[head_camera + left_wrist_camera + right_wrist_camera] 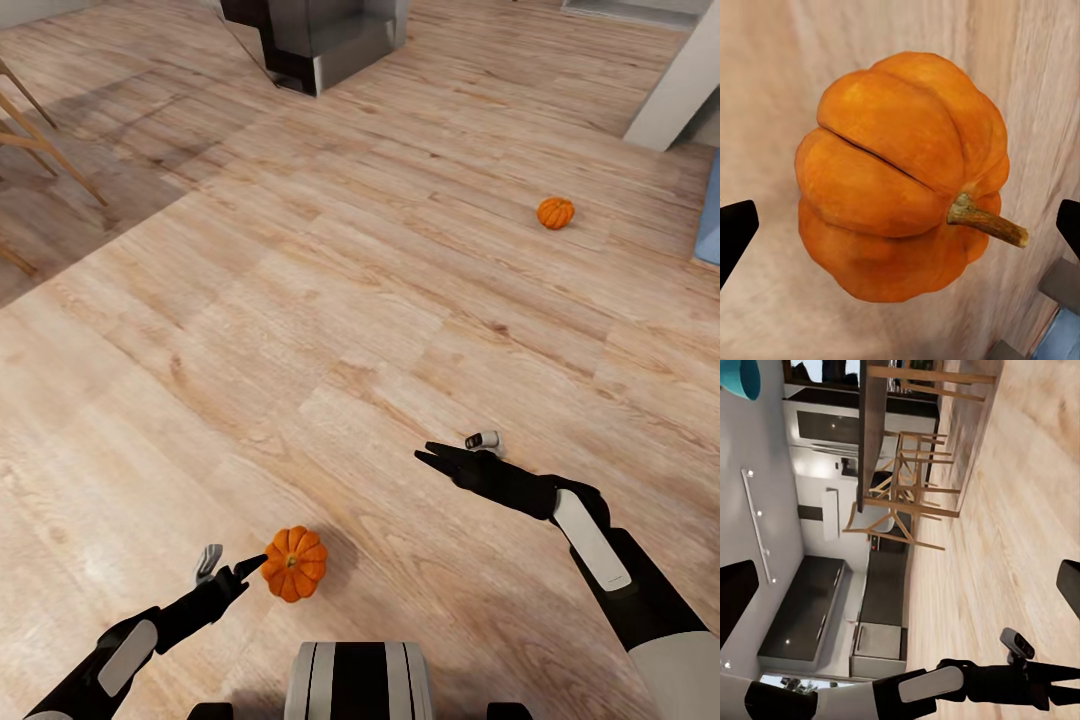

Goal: Place each of the two pumpkins and all three candles from the living room inside a cabinet in the living room (use any cabinet), then make sure every cabinet is closed, and position the cauldron so it is next to a table in the living room.

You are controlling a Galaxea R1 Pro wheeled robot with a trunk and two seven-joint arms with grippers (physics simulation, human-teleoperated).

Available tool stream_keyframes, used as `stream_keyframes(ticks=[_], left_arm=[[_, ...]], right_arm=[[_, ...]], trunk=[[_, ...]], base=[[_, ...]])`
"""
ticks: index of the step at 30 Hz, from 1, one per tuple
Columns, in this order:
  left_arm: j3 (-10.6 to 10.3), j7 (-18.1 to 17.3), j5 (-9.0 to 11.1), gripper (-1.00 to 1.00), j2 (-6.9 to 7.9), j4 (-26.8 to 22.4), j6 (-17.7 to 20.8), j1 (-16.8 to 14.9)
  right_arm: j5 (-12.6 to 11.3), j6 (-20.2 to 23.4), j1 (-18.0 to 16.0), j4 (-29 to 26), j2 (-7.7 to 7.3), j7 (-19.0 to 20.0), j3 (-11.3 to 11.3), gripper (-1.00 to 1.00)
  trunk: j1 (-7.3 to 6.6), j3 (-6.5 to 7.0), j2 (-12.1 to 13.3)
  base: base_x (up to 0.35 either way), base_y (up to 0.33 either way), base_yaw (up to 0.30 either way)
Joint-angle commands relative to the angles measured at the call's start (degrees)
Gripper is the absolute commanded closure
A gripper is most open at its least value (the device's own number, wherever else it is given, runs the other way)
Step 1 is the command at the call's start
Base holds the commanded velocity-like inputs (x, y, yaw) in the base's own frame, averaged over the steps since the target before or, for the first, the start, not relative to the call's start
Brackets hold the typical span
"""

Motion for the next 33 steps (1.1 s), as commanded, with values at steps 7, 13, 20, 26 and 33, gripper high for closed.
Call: stream_keyframes(ticks=[7, 13, 20, 26, 33], left_arm=[[-0.24, 0.25, 0.60, -1.00, 0.02, 0.02, 0.37, -0.02], [-0.24, 0.22, 0.60, -1.00, 0.04, 0.30, 0.37, -0.02], [-0.17, 0.05, 0.55, -1.00, 0.12, 0.44, 0.37, -0.02], [-0.16, 0.06, 0.52, -1.00, 0.13, 0.46, 0.37, -0.02], [-0.12, 0.40, 0.51, -1.00, 0.13, 0.46, 0.31, -0.02]], right_arm=[[-0.30, 0.21, -0.03, -0.02, -0.01, -0.03, 0.09, -1.00], [-0.30, 0.19, -0.03, -0.03, -0.07, -0.03, 0.07, -1.00], [-0.30, 0.11, -0.03, -0.03, -0.08, -0.03, 0.06, -1.00], [-0.33, 0.10, -0.03, -0.03, -0.08, -0.03, 0.06, -1.00], [-0.35, 0.02, -0.03, -0.15, -0.08, -0.03, 0.06, -1.00]], trunk=[[-0.01, -0.03, -0.01], [-0.01, -0.03, -0.01], [-0.01, -0.03, -0.01], [-0.01, -0.03, -0.01], [0.17, -1.58, -0.11]], base=[[0.032, -0.034, 0.000], [0.010, -0.024, 0.000], [0.001, -0.028, 0.000], [0.000, -0.002, 0.000], [0.000, 0.000, 0.000]])
